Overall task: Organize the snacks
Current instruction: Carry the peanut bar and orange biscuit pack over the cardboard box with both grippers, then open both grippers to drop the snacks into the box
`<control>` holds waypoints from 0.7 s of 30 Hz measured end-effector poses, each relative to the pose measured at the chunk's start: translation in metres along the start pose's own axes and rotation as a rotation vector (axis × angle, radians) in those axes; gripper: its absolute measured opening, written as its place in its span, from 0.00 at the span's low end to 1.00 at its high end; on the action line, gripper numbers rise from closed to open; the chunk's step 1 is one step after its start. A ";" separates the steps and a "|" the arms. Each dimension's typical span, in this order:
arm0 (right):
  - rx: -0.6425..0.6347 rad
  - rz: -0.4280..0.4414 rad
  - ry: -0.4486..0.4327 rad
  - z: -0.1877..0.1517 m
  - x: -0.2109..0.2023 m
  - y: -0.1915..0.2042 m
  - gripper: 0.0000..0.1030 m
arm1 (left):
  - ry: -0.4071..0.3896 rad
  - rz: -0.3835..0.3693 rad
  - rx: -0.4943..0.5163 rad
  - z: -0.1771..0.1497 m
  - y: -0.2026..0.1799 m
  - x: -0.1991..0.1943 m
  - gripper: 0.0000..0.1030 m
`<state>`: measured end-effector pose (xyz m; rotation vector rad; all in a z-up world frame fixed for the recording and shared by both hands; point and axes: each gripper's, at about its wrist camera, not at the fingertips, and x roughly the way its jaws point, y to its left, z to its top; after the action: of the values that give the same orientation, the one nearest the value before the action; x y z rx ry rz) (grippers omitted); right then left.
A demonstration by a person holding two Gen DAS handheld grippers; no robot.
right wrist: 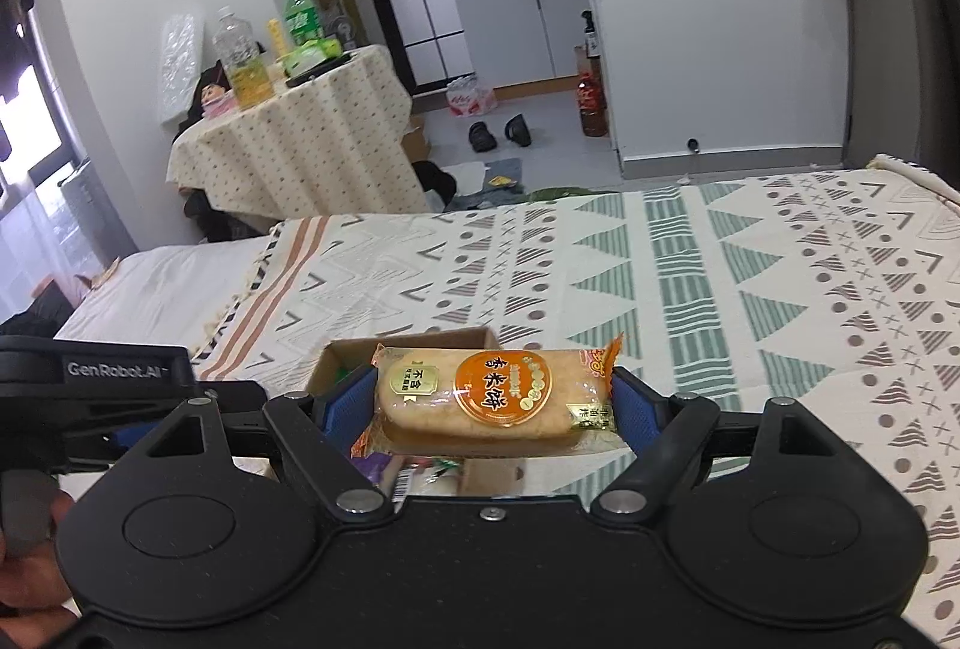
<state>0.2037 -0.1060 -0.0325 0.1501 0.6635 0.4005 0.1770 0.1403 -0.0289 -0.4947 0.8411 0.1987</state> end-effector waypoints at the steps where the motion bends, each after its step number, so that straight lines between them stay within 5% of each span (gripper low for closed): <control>1: -0.002 0.004 0.004 0.000 0.002 0.003 0.77 | 0.011 0.000 -0.007 0.000 0.003 0.002 0.54; 6: -0.012 0.017 0.024 -0.004 0.010 0.016 0.77 | 0.028 0.019 -0.037 0.000 0.016 0.004 0.69; 21: -0.011 0.069 0.077 -0.011 0.019 0.038 0.85 | 0.010 0.092 -0.037 0.000 0.031 -0.012 0.77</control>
<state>0.1989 -0.0637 -0.0419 0.1479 0.7337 0.4776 0.1583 0.1675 -0.0304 -0.4926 0.8723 0.2967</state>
